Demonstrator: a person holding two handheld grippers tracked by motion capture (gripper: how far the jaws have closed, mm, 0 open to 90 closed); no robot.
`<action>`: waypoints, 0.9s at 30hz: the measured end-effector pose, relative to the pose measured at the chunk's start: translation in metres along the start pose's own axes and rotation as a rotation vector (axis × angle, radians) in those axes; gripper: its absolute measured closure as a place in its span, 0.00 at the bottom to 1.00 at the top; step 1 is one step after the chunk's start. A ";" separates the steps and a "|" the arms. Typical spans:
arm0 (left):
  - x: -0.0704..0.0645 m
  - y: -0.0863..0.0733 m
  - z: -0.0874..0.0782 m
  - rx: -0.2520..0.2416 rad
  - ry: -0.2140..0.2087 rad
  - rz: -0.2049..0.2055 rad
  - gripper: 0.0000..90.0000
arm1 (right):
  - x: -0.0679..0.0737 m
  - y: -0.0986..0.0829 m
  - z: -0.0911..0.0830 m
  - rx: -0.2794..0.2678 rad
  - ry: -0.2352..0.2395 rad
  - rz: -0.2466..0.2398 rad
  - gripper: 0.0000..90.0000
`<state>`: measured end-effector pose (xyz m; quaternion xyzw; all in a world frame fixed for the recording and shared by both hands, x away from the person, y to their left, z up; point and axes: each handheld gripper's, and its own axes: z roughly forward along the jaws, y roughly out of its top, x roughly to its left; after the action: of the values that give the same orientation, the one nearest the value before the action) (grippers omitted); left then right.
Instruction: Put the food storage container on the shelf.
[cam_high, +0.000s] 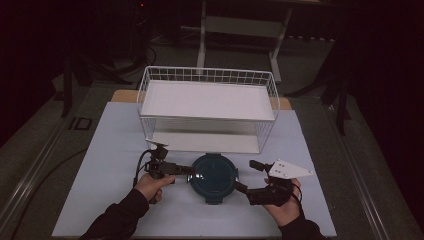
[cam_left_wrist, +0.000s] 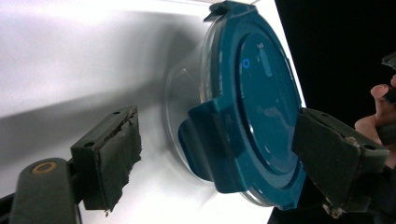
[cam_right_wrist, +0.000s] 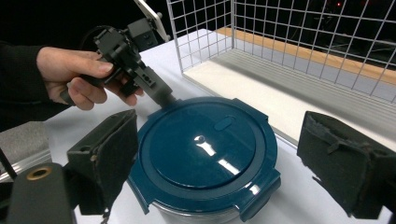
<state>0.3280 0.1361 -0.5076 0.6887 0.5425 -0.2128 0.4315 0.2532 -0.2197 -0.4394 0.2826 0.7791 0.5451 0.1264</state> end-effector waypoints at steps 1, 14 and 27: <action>0.001 0.000 0.000 0.003 -0.013 -0.012 0.22 | 0.000 0.000 0.000 0.003 0.005 0.003 0.14; 0.016 -0.003 0.008 0.065 -0.113 -0.126 0.57 | 0.002 -0.001 0.002 0.019 0.007 -0.003 0.16; 0.018 -0.002 0.009 0.072 -0.142 -0.104 0.61 | -0.005 -0.007 0.003 0.057 0.005 0.067 0.24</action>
<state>0.3336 0.1390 -0.5271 0.6579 0.5373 -0.3026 0.4323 0.2571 -0.2219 -0.4477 0.3106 0.7847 0.5274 0.0981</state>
